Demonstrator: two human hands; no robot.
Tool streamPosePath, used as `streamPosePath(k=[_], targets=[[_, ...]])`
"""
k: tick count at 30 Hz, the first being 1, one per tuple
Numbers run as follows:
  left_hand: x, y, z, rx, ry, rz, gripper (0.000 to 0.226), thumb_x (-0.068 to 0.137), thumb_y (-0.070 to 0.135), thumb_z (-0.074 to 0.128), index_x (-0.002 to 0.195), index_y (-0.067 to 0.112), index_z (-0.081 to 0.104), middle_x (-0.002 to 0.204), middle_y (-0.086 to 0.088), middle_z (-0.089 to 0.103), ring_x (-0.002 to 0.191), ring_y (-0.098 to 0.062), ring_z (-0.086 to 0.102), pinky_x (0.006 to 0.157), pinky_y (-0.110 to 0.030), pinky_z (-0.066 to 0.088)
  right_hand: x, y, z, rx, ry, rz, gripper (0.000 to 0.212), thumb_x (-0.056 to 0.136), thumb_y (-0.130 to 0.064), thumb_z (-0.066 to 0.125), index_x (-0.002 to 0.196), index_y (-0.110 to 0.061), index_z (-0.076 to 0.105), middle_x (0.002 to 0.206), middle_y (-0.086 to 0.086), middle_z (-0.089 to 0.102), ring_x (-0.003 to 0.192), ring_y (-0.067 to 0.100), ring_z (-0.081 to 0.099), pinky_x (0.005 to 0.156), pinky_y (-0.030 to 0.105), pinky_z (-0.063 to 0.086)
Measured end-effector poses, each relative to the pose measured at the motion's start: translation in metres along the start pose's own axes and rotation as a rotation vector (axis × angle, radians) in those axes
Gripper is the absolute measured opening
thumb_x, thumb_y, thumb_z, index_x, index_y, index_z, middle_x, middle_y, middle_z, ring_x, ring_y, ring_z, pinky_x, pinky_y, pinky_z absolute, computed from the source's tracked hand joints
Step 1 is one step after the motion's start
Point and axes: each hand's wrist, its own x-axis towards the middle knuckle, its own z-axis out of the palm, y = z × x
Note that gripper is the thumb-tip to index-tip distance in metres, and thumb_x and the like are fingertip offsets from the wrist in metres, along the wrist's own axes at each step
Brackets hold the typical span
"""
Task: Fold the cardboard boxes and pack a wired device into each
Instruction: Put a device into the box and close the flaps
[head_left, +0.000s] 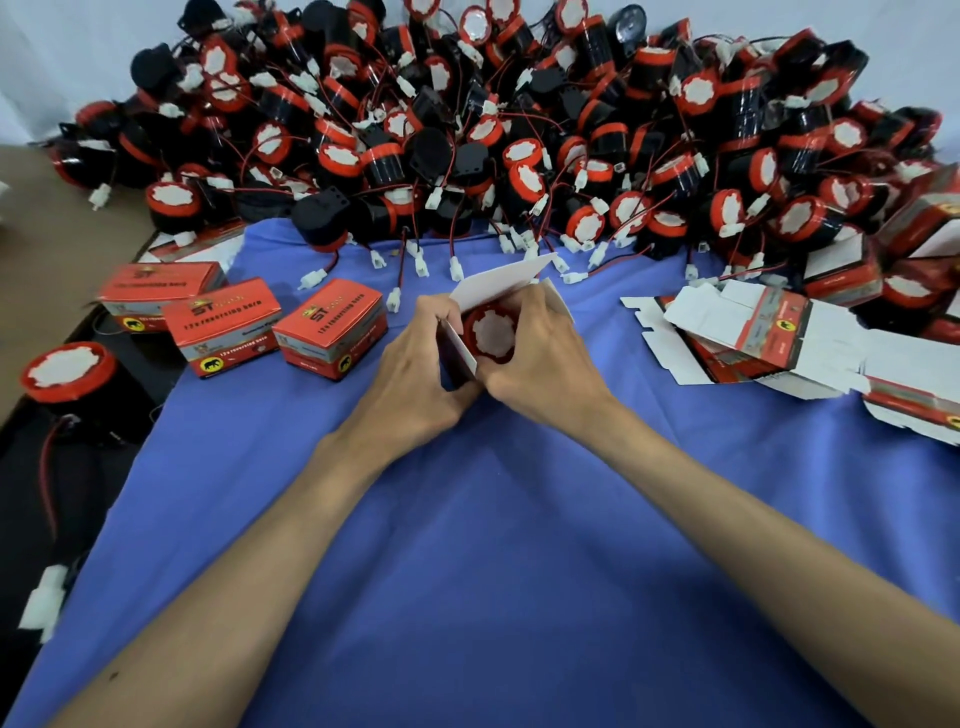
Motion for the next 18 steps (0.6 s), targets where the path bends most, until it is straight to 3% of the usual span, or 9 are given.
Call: streamPosePath(k=[4, 7, 9, 14, 15, 18], targets=[[0.002, 0.0, 0.001, 0.04, 0.002, 0.009, 0.058, 0.07, 0.022, 0.072, 0.094, 0.044, 0.024, 0.091, 0.04, 0.044, 0.076, 0.009, 0.049, 0.062, -0.008, 0.036, 0.0, 0.005, 0.001, 0.115, 0.067, 0.029, 0.045, 0.073, -0.032, 0.077, 0.102, -0.016, 0.047, 0.101, -0.007, 0.05, 0.095, 0.01, 0.05, 0.065, 0.012, 0.036], [0.002, 0.001, 0.002, 0.073, -0.002, 0.004, 0.059, 0.071, 0.023, 0.074, 0.094, 0.045, 0.024, 0.096, 0.04, 0.041, 0.078, 0.011, 0.047, 0.065, -0.005, 0.035, -0.002, 0.008, 0.002, 0.279, 0.109, 0.103, 0.047, 0.067, -0.034, 0.082, 0.099, -0.022, 0.05, 0.097, -0.01, 0.061, 0.091, 0.006, 0.058, 0.069, 0.009, 0.044], [0.002, 0.0, 0.001, 0.089, -0.001, 0.003, 0.062, 0.073, 0.021, 0.077, 0.095, 0.045, 0.025, 0.098, 0.04, 0.041, 0.08, 0.011, 0.048, 0.065, -0.004, 0.035, -0.004, 0.012, 0.003, 0.413, 0.134, 0.128, 0.044, 0.067, -0.025, 0.083, 0.099, -0.023, 0.052, 0.095, -0.014, 0.063, 0.094, 0.005, 0.062, 0.076, 0.012, 0.048], [0.003, -0.004, 0.003, 0.053, 0.041, -0.094, 0.066, 0.072, 0.026, 0.084, 0.098, 0.044, 0.026, 0.091, 0.018, 0.048, 0.084, 0.004, 0.051, 0.068, -0.009, 0.039, -0.008, 0.017, 0.005, 0.75, 0.134, 0.06, 0.041, 0.064, -0.008, 0.072, 0.101, -0.022, 0.059, 0.103, -0.006, 0.066, 0.098, 0.009, 0.062, 0.09, 0.026, 0.05], [0.003, -0.005, 0.002, 0.023, 0.038, -0.123, 0.066, 0.072, 0.025, 0.084, 0.1, 0.041, 0.027, 0.095, 0.014, 0.051, 0.087, 0.001, 0.054, 0.073, -0.013, 0.043, -0.008, 0.017, 0.003, 0.819, 0.135, 0.033, 0.039, 0.064, -0.007, 0.068, 0.099, -0.023, 0.06, 0.1, -0.007, 0.066, 0.097, 0.01, 0.062, 0.089, 0.028, 0.05], [0.007, -0.008, -0.001, -0.09, 0.03, -0.225, 0.065, 0.072, 0.017, 0.085, 0.109, 0.024, 0.031, 0.108, -0.009, 0.059, 0.099, -0.024, 0.061, 0.085, -0.048, 0.05, -0.005, 0.02, -0.002, 1.004, 0.147, 0.018, 0.036, 0.067, -0.002, 0.055, 0.099, -0.019, 0.062, 0.087, -0.012, 0.066, 0.087, 0.009, 0.062, 0.08, 0.027, 0.05]])
